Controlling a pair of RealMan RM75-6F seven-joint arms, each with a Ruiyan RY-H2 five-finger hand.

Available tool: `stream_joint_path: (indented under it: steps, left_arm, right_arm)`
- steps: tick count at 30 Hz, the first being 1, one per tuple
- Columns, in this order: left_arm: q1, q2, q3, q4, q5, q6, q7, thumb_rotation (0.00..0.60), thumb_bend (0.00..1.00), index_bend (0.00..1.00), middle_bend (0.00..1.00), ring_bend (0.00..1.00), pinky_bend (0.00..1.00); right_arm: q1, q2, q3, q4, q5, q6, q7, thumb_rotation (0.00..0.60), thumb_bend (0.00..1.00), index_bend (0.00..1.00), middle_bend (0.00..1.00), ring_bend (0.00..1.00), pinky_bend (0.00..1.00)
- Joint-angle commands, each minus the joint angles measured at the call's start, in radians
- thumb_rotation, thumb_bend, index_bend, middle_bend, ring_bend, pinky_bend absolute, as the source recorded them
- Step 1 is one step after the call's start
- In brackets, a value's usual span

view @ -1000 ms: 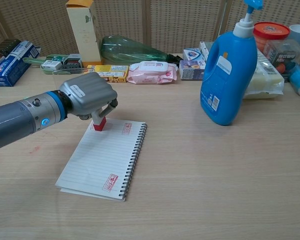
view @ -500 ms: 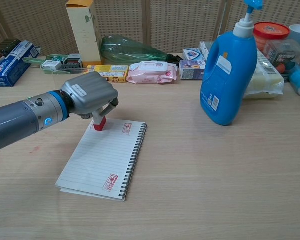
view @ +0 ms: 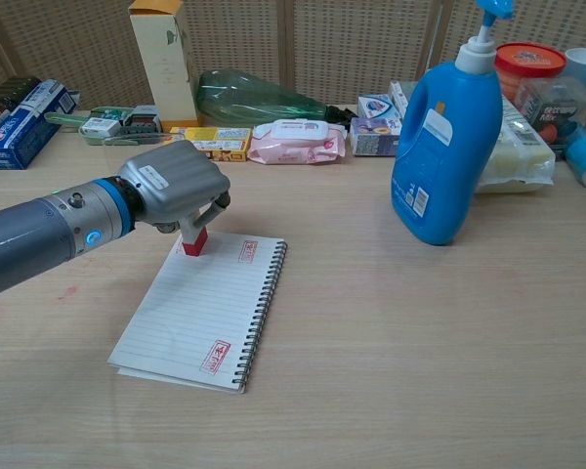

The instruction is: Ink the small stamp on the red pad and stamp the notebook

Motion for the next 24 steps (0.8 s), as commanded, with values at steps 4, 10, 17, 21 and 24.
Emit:
stream_joint_path:
  steps: [4, 10, 17, 21, 24]
  left_arm:
    - [-0.002, 0.053, -0.022, -0.074, 0.018, 0.046, 0.013, 0.600, 0.35, 0.64, 1.00, 1.00, 1.00]
    - [0.015, 0.200, -0.056, -0.266, 0.039, 0.131, 0.045, 0.600, 0.35, 0.64, 1.00, 1.00, 1.00]
    - [0.052, 0.382, -0.061, -0.448, 0.053, 0.192, 0.078, 0.600, 0.35, 0.64, 1.00, 1.00, 1.00]
    - [0.075, 0.423, -0.035, -0.463, 0.056, 0.201, 0.091, 0.600, 0.35, 0.64, 1.00, 1.00, 1.00]
    - [0.089, 0.427, -0.017, -0.448, 0.056, 0.202, 0.090, 0.600, 0.35, 0.64, 1.00, 1.00, 1.00]
  right_arm:
    - [0.000, 0.001, -0.002, -0.002, -0.004, 0.001, 0.003, 0.569, 0.00, 0.06, 0.00, 0.00, 0.00]
    - [-0.003, 0.003, -0.005, -0.005, -0.015, 0.006, 0.006, 0.566, 0.00, 0.06, 0.00, 0.00, 0.00]
    - [-0.004, 0.002, -0.012, -0.010, -0.031, 0.007, -0.001, 0.570, 0.00, 0.06, 0.00, 0.00, 0.00]
    - [-0.006, 0.002, -0.015, -0.013, -0.038, 0.010, -0.005, 0.568, 0.00, 0.06, 0.00, 0.00, 0.00]
    - [-0.007, 0.002, -0.018, -0.014, -0.042, 0.011, -0.006, 0.566, 0.00, 0.06, 0.00, 0.00, 0.00]
